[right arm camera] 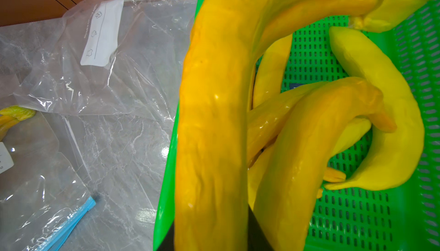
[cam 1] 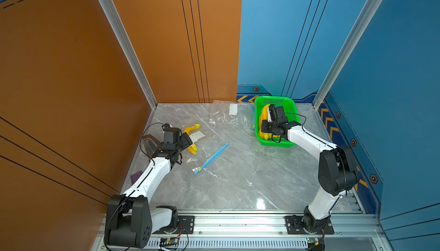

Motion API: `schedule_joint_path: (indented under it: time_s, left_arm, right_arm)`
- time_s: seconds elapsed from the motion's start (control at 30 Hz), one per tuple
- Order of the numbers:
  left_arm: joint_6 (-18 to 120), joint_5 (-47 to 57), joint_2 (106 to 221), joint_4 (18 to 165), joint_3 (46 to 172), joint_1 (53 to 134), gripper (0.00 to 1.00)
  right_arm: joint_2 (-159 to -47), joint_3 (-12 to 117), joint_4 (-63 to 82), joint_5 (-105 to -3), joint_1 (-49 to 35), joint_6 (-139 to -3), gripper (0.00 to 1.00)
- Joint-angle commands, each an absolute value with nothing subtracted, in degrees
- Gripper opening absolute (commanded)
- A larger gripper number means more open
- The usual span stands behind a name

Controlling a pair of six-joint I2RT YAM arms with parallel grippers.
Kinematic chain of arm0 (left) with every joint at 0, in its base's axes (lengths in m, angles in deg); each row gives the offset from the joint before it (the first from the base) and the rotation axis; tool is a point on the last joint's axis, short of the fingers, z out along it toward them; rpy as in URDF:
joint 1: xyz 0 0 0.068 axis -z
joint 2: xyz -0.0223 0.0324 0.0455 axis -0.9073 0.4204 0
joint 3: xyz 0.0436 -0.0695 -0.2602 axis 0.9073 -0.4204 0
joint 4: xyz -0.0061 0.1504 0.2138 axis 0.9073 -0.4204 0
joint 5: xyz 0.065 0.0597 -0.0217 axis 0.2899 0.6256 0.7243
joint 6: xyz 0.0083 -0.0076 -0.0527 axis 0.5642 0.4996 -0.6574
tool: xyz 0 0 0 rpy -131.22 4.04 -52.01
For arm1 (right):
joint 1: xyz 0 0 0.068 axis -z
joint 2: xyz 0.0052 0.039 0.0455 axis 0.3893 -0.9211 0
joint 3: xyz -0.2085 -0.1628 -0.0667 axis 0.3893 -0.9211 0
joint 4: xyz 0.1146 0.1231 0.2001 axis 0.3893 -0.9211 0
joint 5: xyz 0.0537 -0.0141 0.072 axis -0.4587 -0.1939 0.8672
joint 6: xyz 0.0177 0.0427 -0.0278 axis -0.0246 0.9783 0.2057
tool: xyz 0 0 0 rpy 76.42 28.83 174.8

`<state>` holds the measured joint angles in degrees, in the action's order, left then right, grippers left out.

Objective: Open the zip-top bag and take out the banana
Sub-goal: Place the banana in the basket.

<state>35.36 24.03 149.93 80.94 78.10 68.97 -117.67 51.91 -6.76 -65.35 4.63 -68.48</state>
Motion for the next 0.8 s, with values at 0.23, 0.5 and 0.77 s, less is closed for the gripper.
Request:
schedule_joint_path:
  time_s: [0.23,0.5,0.77]
  left_arm:
    - [39.1,24.7,146.1,77.6,78.1,71.2,0.82]
    - [43.3,25.5,145.8,74.3,80.7,77.9,0.82]
    - [50.6,32.8,147.6,64.1,85.6,93.7,0.90]
  right_arm:
    - [-123.4,57.4,-10.3,-65.1,5.5,-66.9,0.36]
    - [-118.8,55.3,-10.4,-66.1,3.9,-66.6,0.44]
    - [-105.8,48.3,-12.0,-70.7,-2.5,-66.2,0.58]
